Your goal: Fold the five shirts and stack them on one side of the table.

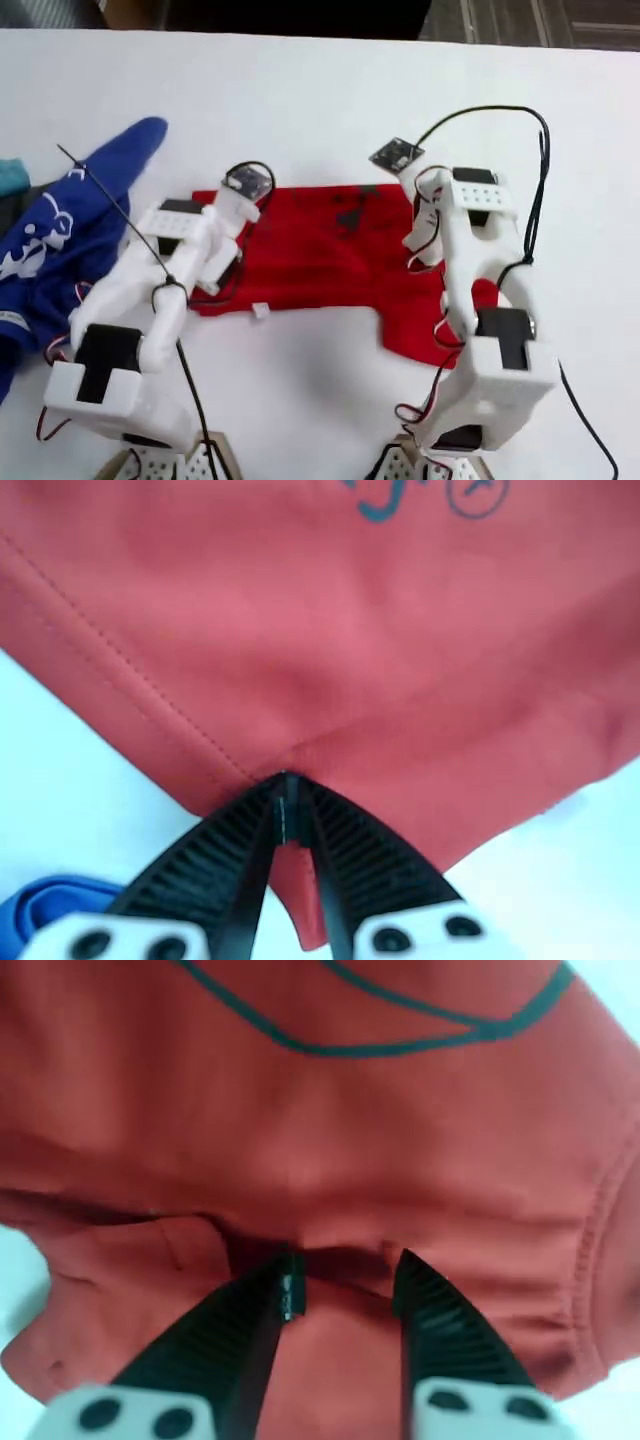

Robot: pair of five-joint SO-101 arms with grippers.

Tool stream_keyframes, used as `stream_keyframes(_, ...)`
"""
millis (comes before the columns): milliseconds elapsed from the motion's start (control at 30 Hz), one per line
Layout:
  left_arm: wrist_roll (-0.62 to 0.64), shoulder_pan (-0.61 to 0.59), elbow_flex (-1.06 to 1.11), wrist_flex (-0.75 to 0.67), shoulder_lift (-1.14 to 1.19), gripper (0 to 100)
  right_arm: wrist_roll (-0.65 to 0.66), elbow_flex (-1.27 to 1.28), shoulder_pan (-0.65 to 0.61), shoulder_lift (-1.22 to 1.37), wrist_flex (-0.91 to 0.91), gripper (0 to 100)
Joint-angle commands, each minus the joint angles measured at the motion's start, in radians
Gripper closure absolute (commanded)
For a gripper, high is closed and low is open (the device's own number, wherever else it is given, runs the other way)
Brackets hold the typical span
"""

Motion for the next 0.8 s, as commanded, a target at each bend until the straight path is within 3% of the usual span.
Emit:
stream_keyframes(0,-0.009,-0.008,-0.018,-0.035,0.008,97,-0.003,-0.060,-0.010,0.038,0.008,84.2)
stream_keyframes(300,-0.009,-0.008,-0.018,-0.035,0.008,97,-0.009,-0.095,-0.008,0.137,0.018,84.1)
stream_keyframes(533,-0.009,-0.008,-0.018,-0.035,0.008,97,-0.012,-0.261,0.007,0.062,0.162,84.1)
stream_keyframes(767,-0.009,-0.008,-0.018,-0.035,0.008,97,-0.012,-0.272,-0.008,0.133,0.173,84.0)
